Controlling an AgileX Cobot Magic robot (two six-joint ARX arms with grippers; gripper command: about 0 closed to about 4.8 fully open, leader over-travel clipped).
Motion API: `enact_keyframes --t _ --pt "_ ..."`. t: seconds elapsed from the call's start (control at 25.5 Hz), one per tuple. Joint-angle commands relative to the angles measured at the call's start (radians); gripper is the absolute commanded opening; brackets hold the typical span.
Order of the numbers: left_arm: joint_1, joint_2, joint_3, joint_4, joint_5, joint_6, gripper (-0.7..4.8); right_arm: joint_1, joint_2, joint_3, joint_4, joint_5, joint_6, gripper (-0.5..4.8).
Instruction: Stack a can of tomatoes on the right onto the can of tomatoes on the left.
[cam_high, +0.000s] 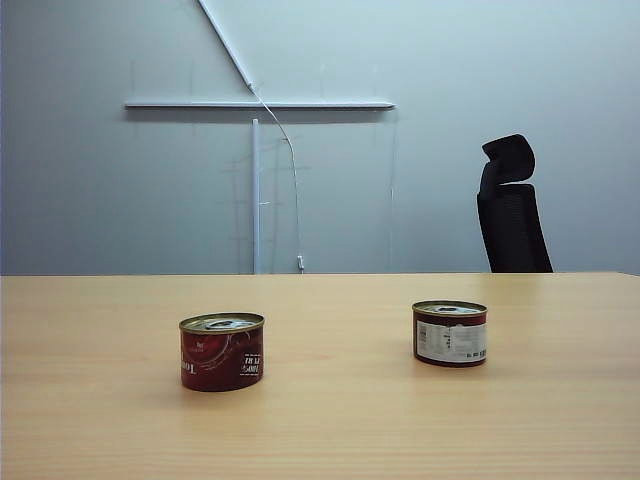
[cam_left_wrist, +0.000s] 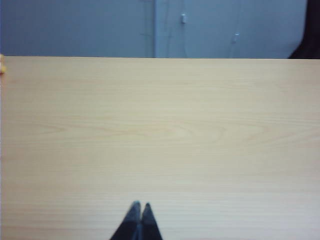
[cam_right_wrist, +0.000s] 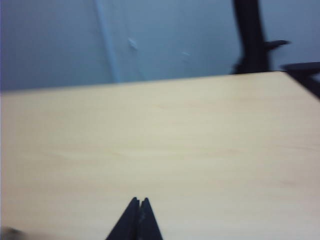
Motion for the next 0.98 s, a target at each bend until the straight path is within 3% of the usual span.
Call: enact_keyframes --t 0.04,0.2,0.24,0.35,0.63,0.71,0.75,0.79,0.94,0.98 --pt "-0.089 0.007 0.004 0.005 0.002 0.0 -0.04 0.001 -0.002 -0.004 0.154 -0.116 0.174 -0.09" --pt "-0.264 0.053 0.004 0.005 0.002 0.0 -0.04 0.003 -0.001 0.013 0.218 -0.177 0.226 -0.08" --pt "-0.354 0.082 0.004 0.005 0.005 0.0 -0.04 0.007 0.006 0.037 0.188 -0.198 0.228 -0.09" --pt "-0.496 0.137 0.004 0.005 0.005 0.001 -0.04 0.032 0.035 0.085 0.118 -0.2 0.229 -0.09" --pt "-0.676 0.2 0.004 0.005 0.005 0.0 -0.04 0.128 0.199 0.153 0.112 -0.196 0.222 -0.09" --pt "-0.72 0.2 0.004 0.006 0.005 0.0 -0.04 0.178 0.323 0.195 0.103 -0.196 0.163 -0.09" --pt "-0.74 0.199 0.003 0.005 0.005 0.0 -0.04 0.217 0.43 0.23 0.086 -0.196 0.093 0.14" --pt "-0.75 0.199 0.003 0.005 0.005 0.0 -0.04 0.255 0.539 0.259 0.087 -0.192 0.041 1.24" --pt "-0.766 0.199 0.003 0.005 0.005 0.0 -0.04 0.343 0.798 0.327 0.089 -0.149 -0.053 4.79" --pt "-0.77 0.199 0.003 0.005 0.005 0.0 -0.04 0.36 0.856 0.344 0.09 -0.138 -0.065 4.79"
